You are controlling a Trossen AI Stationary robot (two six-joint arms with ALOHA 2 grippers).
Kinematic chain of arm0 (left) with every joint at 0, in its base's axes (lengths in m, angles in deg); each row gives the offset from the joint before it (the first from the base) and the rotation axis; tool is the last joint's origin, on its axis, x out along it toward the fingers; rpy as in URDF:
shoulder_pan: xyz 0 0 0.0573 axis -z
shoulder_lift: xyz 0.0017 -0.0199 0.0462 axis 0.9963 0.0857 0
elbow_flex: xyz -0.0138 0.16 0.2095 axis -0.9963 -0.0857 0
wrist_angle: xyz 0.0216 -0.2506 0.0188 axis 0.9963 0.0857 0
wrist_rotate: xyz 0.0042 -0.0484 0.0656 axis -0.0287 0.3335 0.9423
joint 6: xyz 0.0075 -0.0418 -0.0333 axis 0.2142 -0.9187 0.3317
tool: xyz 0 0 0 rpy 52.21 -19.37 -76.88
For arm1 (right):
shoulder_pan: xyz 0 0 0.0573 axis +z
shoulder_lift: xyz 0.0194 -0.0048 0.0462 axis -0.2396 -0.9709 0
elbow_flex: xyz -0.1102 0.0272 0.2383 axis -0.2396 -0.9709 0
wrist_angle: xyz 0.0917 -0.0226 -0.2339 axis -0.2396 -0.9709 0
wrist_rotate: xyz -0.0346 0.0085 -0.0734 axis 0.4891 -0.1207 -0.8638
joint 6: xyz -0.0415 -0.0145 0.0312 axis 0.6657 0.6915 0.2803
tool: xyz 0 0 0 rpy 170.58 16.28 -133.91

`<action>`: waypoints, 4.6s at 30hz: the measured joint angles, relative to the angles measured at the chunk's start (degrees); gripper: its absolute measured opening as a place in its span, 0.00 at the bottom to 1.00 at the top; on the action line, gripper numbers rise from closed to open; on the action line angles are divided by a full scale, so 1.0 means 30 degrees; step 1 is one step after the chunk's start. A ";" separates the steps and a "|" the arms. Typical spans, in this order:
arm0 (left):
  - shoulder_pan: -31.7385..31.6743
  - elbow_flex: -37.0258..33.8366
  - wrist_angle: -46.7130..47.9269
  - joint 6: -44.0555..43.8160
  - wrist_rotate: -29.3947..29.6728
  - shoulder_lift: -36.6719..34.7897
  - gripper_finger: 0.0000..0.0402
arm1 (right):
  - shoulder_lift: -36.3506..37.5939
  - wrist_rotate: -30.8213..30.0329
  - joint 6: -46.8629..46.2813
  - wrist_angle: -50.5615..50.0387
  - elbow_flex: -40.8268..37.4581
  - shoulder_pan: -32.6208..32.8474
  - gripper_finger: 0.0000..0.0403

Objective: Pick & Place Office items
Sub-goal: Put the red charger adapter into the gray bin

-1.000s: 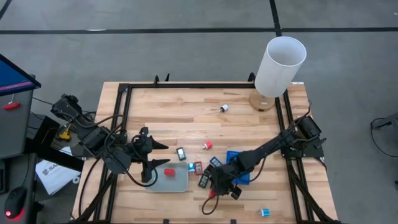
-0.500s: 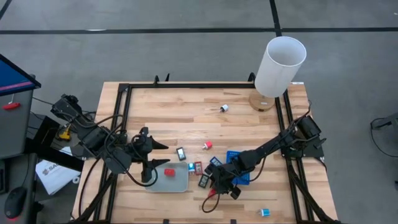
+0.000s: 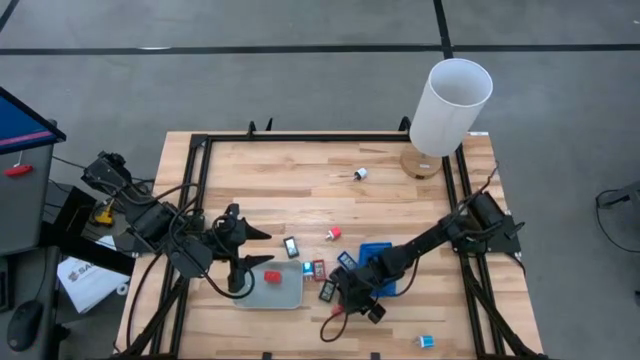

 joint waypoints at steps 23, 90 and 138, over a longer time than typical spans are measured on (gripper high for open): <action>0.0007 0.0000 0.0073 0.0536 -0.0182 0.0000 0.54 | 0.0369 -0.0955 -0.1477 -0.5606 0.5477 0.0446 0.27; -0.5377 -0.0015 -1.3280 1.0093 -0.5175 0.3213 0.53 | 0.9312 -0.3529 -0.8321 -1.0246 0.9441 -0.4821 0.28; -0.4593 0.0016 -1.1850 0.8097 -0.5316 0.3612 0.41 | 0.9276 -0.3596 -0.9018 -0.9354 0.9375 -0.4653 0.28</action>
